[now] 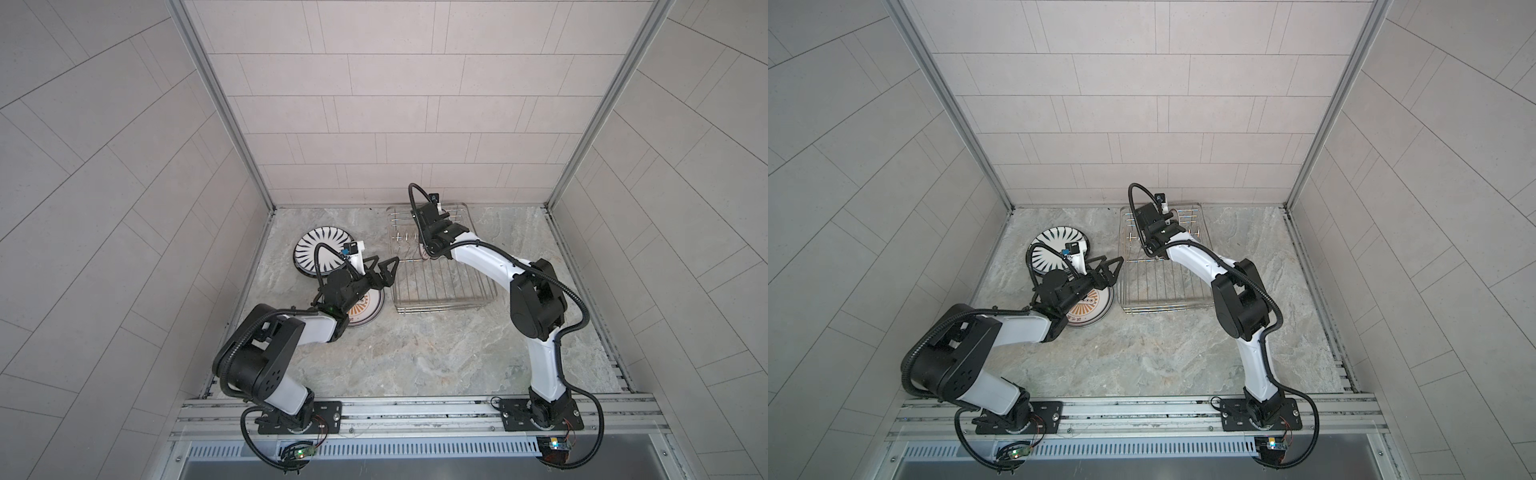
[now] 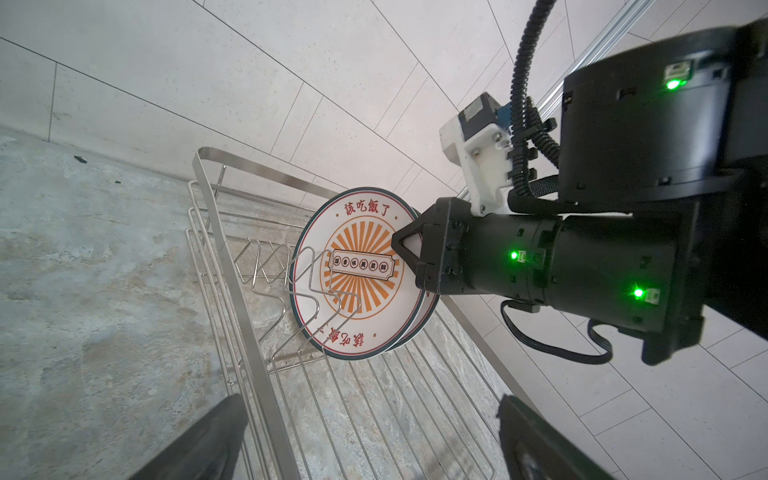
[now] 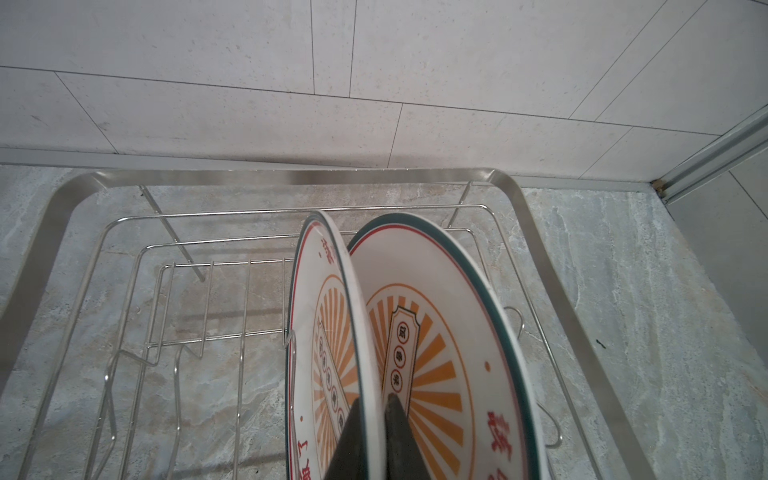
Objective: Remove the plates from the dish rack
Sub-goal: 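Grasp the nearer sunburst plate rim with the right gripper and lift it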
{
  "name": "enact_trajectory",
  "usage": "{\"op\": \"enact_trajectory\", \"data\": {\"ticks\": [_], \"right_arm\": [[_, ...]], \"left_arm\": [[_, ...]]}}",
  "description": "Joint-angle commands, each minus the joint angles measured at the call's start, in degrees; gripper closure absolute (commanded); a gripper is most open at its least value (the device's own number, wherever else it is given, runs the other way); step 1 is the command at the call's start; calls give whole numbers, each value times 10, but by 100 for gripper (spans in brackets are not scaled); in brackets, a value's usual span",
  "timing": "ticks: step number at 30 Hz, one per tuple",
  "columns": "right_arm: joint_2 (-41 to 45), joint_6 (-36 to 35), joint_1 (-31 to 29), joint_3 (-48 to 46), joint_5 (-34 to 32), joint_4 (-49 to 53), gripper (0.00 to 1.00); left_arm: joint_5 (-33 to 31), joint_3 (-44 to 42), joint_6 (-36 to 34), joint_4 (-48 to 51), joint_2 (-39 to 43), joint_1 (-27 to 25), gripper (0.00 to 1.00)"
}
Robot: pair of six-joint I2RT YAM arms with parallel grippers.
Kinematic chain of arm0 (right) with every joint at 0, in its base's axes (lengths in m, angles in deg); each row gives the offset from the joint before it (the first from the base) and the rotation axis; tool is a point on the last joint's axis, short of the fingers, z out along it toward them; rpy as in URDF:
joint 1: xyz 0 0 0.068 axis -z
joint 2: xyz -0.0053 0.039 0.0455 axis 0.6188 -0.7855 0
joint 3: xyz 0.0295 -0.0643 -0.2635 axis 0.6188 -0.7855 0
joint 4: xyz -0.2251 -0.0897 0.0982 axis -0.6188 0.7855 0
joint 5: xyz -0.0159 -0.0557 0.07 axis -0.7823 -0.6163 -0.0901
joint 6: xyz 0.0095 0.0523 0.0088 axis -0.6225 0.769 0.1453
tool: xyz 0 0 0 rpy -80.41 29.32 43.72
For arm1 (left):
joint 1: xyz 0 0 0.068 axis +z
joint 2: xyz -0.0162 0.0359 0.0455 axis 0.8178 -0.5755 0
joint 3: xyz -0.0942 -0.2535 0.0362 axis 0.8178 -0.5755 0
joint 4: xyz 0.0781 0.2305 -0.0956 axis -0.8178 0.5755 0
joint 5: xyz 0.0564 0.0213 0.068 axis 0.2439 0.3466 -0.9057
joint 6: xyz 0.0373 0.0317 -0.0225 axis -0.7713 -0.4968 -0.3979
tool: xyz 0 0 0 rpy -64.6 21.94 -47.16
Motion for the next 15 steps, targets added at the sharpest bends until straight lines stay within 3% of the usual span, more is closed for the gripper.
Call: {"op": "enact_trajectory", "data": {"ticks": [1,15], "right_arm": [[7,-3,-8,-10,-36,-8,89],[81,-44,-32,-48,-78,-53,89]], "left_arm": [[-8,-11,-13,1,19,-2,0],[-26,-34,-15,13,54,-2,0]]}}
